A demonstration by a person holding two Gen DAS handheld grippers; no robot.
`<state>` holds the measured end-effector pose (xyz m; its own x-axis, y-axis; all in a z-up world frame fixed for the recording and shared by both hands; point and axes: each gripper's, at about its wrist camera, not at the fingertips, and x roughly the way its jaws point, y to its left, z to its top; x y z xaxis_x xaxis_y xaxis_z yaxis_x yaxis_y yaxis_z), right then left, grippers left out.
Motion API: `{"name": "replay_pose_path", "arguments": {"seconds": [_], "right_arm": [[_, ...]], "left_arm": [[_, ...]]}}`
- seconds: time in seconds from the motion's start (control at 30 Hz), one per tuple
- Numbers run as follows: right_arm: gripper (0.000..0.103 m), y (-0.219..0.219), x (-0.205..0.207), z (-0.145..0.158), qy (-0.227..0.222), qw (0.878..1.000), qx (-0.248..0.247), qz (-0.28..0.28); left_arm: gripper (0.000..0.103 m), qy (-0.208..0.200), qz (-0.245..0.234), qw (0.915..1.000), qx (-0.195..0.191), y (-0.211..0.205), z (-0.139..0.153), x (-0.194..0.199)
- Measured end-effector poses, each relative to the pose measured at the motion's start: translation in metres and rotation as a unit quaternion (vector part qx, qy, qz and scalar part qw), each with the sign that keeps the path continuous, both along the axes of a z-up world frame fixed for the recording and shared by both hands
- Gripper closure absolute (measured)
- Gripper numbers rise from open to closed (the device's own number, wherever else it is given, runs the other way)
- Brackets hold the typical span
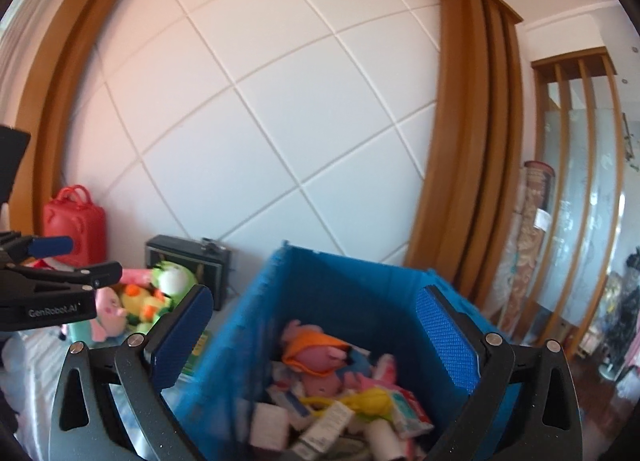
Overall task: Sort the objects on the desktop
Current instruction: 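Move both tools back to the pile toward the teal-pink pig plush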
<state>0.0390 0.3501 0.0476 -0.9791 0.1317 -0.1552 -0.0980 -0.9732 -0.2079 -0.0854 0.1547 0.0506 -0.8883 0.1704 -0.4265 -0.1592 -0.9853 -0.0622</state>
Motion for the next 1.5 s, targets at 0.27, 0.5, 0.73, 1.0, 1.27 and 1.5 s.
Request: {"name": "replay_pose_path", "arguments": {"seconds": [0.27,0.5,0.73,1.0,1.27,1.5], "right_arm": [[0.000,-0.093,-0.035,0.000,-0.022,0.996,-0.021,0.078],[0.000,-0.163,-0.102,-0.037,-0.106,0.985,-0.014,0.139],[0.000,-0.183,-0.196,-0.108,-0.238,0.949,-0.074,0.194],[0.000,-0.201,-0.263,-0.176,-0.317,0.926,-0.057,0.197],[0.000,-0.203,-0.304,-0.223,-0.348,0.921,-0.053,0.168],[0.000,-0.222,-0.316,-0.263,-0.394,0.899,-0.078,0.174]], "left_arm": [[0.024,-0.048,0.067,0.9966,-0.003,-0.110,-0.037,-0.029],[0.024,-0.127,0.131,0.9832,0.007,-0.187,-0.091,-0.065],[0.024,-0.198,0.176,0.9639,0.022,-0.229,-0.155,-0.100],[0.024,-0.257,0.154,0.9538,0.015,-0.210,-0.234,-0.159],[0.028,-0.298,0.149,0.9427,-0.022,-0.199,-0.298,-0.217],[0.026,-0.296,0.153,0.9415,-0.055,-0.252,-0.299,-0.208]]}}
